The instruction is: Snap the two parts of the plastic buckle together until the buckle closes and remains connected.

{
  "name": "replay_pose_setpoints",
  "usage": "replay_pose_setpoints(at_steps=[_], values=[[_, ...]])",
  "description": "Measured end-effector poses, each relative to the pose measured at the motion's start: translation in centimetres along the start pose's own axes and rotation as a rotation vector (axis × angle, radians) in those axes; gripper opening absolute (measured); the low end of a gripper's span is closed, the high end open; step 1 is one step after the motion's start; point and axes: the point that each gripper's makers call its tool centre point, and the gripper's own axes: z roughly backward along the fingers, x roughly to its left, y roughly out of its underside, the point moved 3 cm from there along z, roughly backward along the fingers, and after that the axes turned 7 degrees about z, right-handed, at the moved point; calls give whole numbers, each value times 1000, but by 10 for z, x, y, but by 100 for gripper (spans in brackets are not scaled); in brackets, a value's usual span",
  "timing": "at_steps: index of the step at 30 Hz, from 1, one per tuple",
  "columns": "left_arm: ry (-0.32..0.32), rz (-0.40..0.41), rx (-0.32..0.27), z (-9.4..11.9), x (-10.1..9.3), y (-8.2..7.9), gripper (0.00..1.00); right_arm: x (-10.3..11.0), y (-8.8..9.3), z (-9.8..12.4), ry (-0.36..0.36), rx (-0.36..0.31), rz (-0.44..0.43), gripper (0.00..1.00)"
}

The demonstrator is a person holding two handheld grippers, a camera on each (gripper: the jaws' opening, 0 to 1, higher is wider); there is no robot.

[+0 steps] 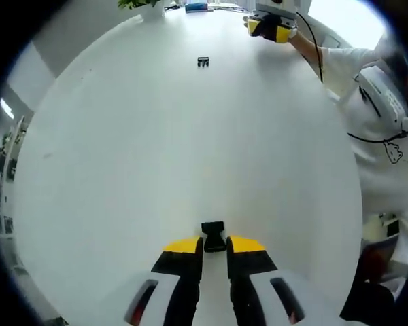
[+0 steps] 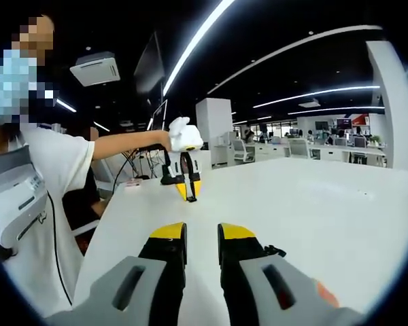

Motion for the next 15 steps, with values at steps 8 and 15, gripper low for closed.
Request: replay_pose_setpoints(at_steps=[8, 15], values=[[10, -3, -11, 0, 1, -4, 11, -1, 1, -2, -2, -14, -20, 17], [9, -63, -43, 3, 1, -24, 5, -5, 2, 3, 12, -33, -31, 16]])
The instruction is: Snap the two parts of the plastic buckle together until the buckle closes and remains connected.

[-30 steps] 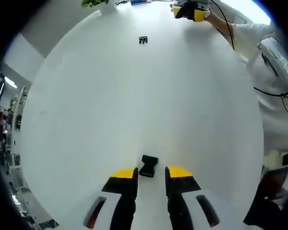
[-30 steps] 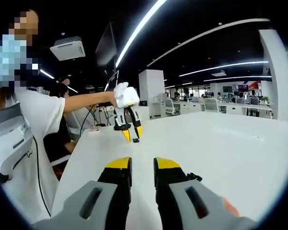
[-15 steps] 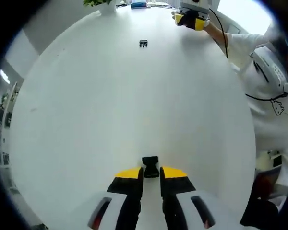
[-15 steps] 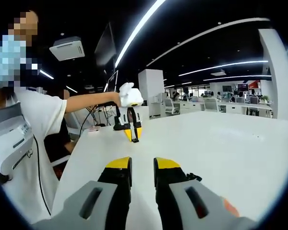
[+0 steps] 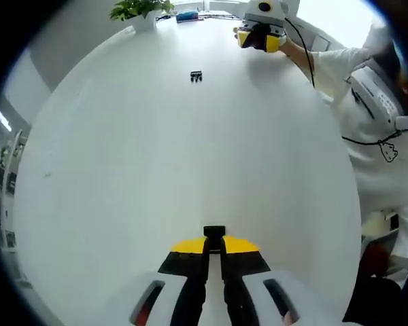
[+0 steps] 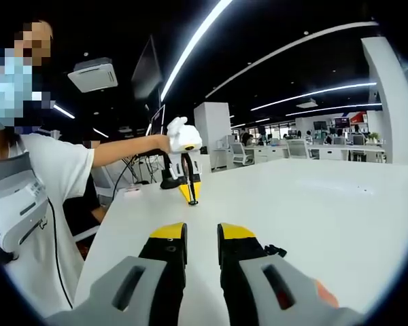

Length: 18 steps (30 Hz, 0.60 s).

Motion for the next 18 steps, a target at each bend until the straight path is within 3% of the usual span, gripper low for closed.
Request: replay_pose_setpoints(at_steps=[11, 18], values=[[-10, -30, 3, -10, -3, -26, 5, -2, 4, 11, 18, -5, -12, 16], [-25, -56, 45, -12, -2, -43, 5, -4, 4, 13, 33, -31, -21, 16]])
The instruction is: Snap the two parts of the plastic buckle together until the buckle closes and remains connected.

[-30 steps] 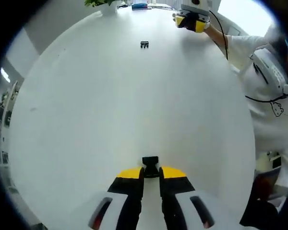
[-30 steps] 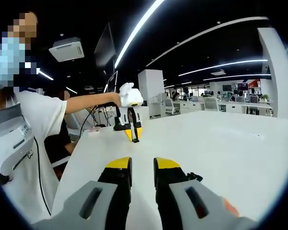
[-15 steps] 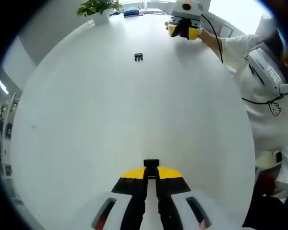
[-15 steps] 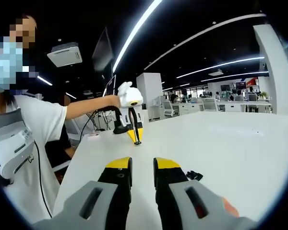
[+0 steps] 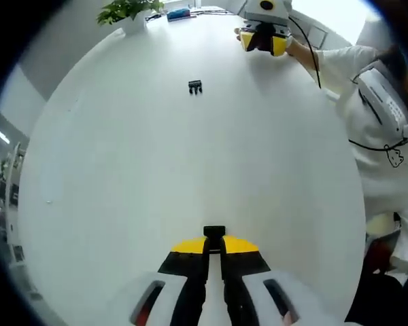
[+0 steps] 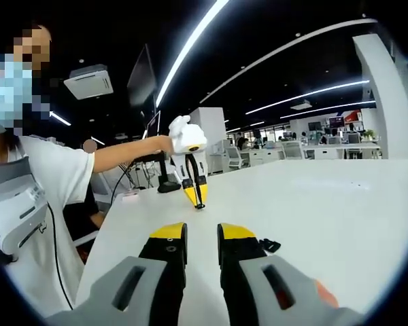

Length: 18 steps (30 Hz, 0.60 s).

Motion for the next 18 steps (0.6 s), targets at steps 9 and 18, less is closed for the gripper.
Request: replay_pose_setpoints(at_steps=[9, 18], values=[[-37, 15, 52, -8, 1, -23, 5, -1, -4, 2, 12, -22, 3, 16], [-24, -16, 52, -14, -8, -40, 5, 0, -6, 2, 13, -35, 2, 16]])
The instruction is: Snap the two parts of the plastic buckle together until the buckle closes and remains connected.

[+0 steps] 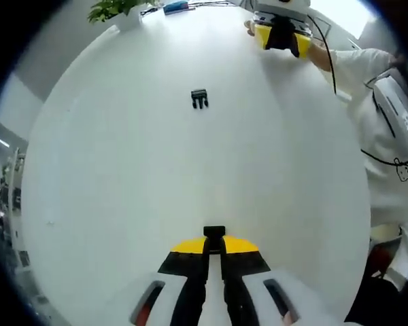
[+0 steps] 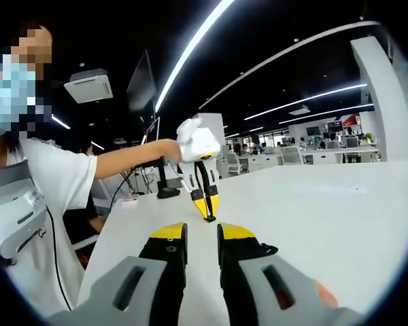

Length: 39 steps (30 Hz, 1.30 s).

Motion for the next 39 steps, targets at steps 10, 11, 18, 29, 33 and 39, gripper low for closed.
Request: replay_pose_setpoints(at_steps=[10, 11, 18, 29, 33, 39], values=[[0, 12, -4, -2, -2, -21, 5, 0, -2, 2, 12, -13, -1, 16], [1, 14, -7, -3, -1, -24, 5, 0, -2, 3, 11, -12, 0, 16], [33, 11, -3, -7, -4, -34, 5, -2, -2, 6, 17, -20, -3, 16], [29, 35, -19, -9, -4, -38, 7, -2, -2, 7, 21, -20, -3, 16], [37, 35, -24, -12, -6, -35, 9, -1, -1, 8, 22, -21, -8, 16], [44, 55, -57, -10, -6, -34, 11, -1, 0, 8, 22, -17, -10, 16]])
